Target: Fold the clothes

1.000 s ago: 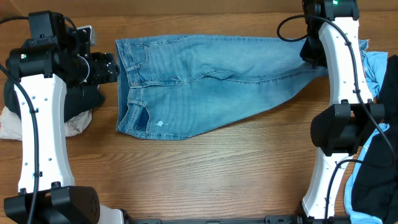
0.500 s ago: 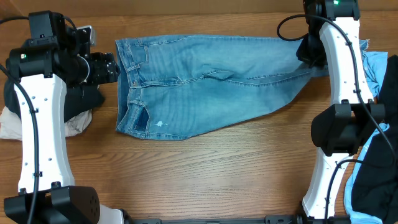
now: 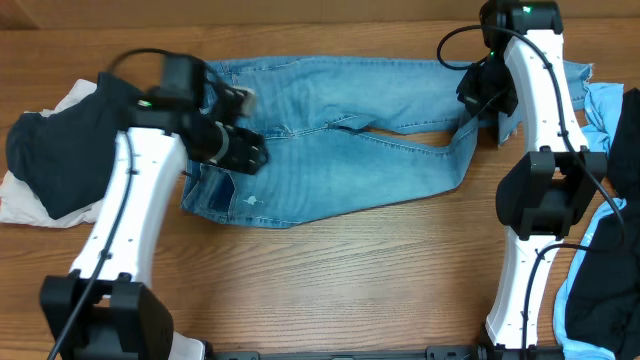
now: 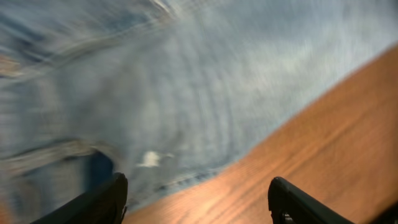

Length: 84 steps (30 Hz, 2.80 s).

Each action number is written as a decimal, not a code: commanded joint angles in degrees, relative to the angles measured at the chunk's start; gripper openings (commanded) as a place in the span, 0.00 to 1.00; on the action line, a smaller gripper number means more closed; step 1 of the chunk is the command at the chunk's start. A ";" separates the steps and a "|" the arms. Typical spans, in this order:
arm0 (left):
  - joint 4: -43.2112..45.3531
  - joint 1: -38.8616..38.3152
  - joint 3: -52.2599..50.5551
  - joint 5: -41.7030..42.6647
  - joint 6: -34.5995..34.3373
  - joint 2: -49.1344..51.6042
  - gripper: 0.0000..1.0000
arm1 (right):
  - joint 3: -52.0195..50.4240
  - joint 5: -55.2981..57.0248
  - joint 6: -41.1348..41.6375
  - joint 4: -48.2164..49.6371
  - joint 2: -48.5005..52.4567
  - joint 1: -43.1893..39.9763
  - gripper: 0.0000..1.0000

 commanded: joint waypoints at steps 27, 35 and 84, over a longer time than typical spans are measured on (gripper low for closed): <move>26.88 17.44 -35.76 -26.77 -26.73 -0.87 0.06 | 0.31 0.50 -3.21 -2.43 -0.26 -0.50 0.73; 27.23 23.19 -35.74 -26.14 -23.82 -0.87 0.08 | 0.28 -0.13 -3.85 -2.40 0.20 -5.53 0.48; 26.73 23.19 -35.69 -24.63 -22.27 -0.87 0.19 | -7.50 -42.40 -28.76 32.81 1.11 -1.46 0.93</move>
